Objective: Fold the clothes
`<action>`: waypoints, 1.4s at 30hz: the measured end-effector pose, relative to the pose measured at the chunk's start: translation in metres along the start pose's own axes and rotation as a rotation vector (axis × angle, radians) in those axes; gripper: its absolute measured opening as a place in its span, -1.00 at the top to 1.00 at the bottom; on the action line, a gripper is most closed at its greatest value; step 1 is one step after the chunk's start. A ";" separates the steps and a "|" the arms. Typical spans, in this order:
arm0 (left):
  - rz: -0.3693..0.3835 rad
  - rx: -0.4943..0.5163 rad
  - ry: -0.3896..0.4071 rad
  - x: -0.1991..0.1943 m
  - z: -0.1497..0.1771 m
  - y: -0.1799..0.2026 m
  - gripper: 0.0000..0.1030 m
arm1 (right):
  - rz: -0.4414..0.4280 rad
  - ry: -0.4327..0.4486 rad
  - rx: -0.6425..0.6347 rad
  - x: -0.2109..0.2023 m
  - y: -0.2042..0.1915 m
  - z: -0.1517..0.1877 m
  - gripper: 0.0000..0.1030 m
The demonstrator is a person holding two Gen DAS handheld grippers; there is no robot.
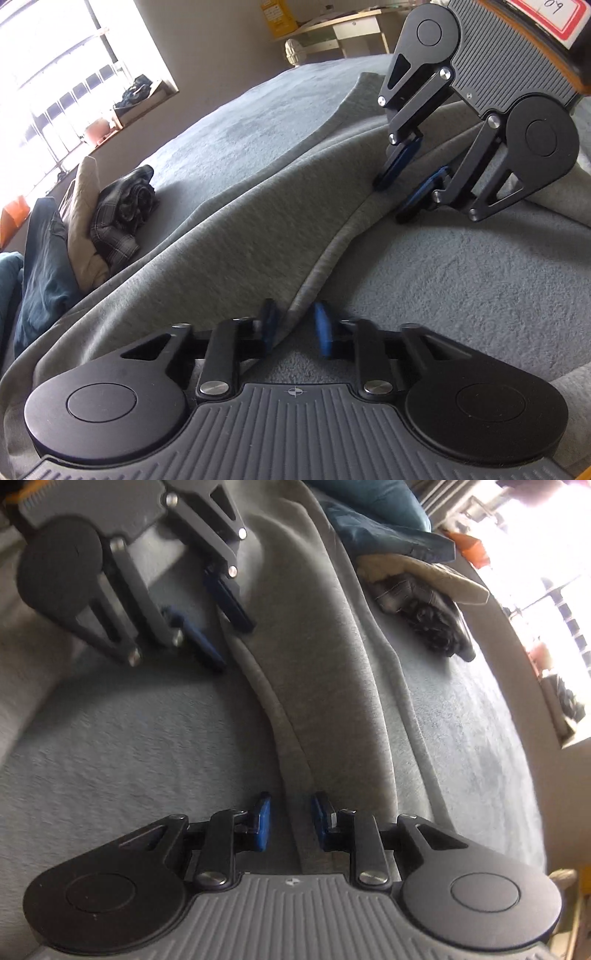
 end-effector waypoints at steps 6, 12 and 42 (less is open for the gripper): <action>0.075 -0.089 0.059 -0.025 -0.004 -0.014 1.00 | -0.054 0.029 0.124 -0.017 0.024 0.004 0.94; 0.221 -0.104 0.024 -0.052 0.010 -0.019 1.00 | -0.360 0.062 0.175 -0.054 0.028 0.017 0.94; -0.120 -0.785 -0.198 -0.009 0.100 -0.165 0.37 | -0.514 0.023 0.585 0.116 0.128 -0.167 -0.03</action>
Point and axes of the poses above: each gripper's, at about its wrist camera, not at the fingertips, and x roughly the way its jaws point, y to its right, z to its underside, the point moved 7 cm from there along x, roughly the way its jaws point, and after that the axes turned 11 degrees about -y, right-handed, at the moved point
